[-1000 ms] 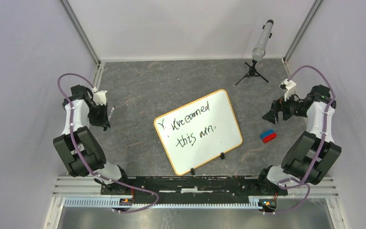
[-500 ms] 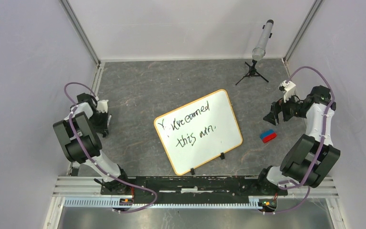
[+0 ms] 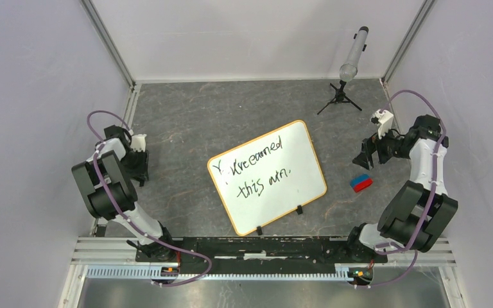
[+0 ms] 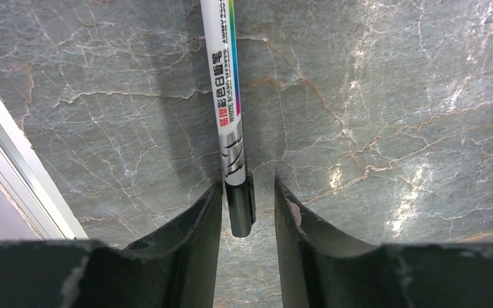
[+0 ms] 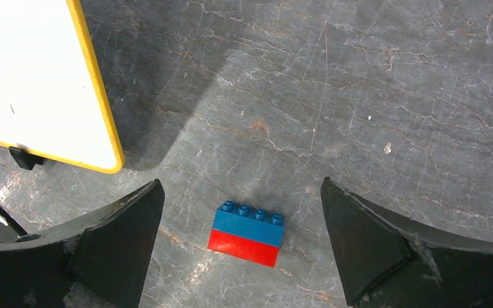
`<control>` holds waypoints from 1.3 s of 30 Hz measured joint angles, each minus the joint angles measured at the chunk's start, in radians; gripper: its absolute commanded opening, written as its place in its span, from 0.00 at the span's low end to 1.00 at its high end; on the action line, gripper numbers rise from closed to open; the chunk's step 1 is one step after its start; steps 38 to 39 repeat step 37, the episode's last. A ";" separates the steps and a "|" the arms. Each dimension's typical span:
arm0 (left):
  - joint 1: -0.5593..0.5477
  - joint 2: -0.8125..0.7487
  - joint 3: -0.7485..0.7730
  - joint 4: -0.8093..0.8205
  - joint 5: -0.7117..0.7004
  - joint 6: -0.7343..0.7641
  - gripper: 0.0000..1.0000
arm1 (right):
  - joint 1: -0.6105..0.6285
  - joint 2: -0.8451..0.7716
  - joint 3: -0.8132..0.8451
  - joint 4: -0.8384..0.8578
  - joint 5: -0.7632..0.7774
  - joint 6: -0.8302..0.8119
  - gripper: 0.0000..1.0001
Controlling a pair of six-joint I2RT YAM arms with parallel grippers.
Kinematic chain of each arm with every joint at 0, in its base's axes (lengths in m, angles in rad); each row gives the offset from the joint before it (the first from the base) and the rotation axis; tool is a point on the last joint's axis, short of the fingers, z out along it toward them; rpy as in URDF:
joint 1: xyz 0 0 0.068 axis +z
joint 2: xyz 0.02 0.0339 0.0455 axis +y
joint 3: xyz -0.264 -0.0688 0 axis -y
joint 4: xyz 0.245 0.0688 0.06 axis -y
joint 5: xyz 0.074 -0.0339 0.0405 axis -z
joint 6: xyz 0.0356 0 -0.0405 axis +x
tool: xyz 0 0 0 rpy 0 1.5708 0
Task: Write a sentence on the whiteboard
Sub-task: Place the whiteboard marker at the center of the board, then reset both arms
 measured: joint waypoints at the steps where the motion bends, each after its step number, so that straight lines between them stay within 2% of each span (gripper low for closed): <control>1: 0.000 0.000 0.000 0.000 0.001 0.001 0.46 | 0.003 0.000 0.000 0.002 0.002 0.001 0.98; 3: 0.000 -0.002 0.000 -0.003 0.003 0.004 0.51 | 0.006 0.000 0.000 0.005 0.008 0.003 0.98; 7: 0.000 -0.004 0.005 -0.020 0.008 0.017 0.79 | 0.006 0.000 0.005 0.004 0.024 0.008 0.98; 8: 0.000 -0.004 0.011 -0.032 0.006 0.019 0.82 | 0.006 0.001 0.013 0.001 0.026 0.010 0.98; 9: -0.001 -0.005 0.019 -0.043 0.007 0.023 0.91 | 0.006 0.002 0.027 -0.002 0.029 0.015 0.98; 12: -0.019 -0.023 0.080 -0.104 0.006 0.023 1.00 | 0.006 0.012 0.098 -0.003 0.041 0.032 0.98; 17: -0.102 -0.076 0.265 -0.185 0.001 0.023 1.00 | 0.006 0.063 0.270 0.015 0.060 0.090 0.98; 21: -0.139 -0.074 0.540 -0.290 0.063 0.014 1.00 | 0.006 0.122 0.447 0.039 0.078 0.156 0.98; 25: -0.127 -0.055 0.840 -0.372 0.166 -0.036 1.00 | 0.006 0.184 0.623 0.076 0.093 0.229 0.98; 29: -0.113 -0.035 1.051 -0.402 0.233 -0.121 1.00 | -0.005 0.241 0.788 0.131 0.093 0.322 0.98; 33: -0.094 -0.035 1.129 -0.397 0.259 -0.208 1.00 | -0.045 0.260 0.854 0.219 0.084 0.423 0.98; 39: -0.078 -0.034 1.128 -0.393 0.260 -0.268 1.00 | -0.079 0.267 0.868 0.277 0.081 0.486 0.98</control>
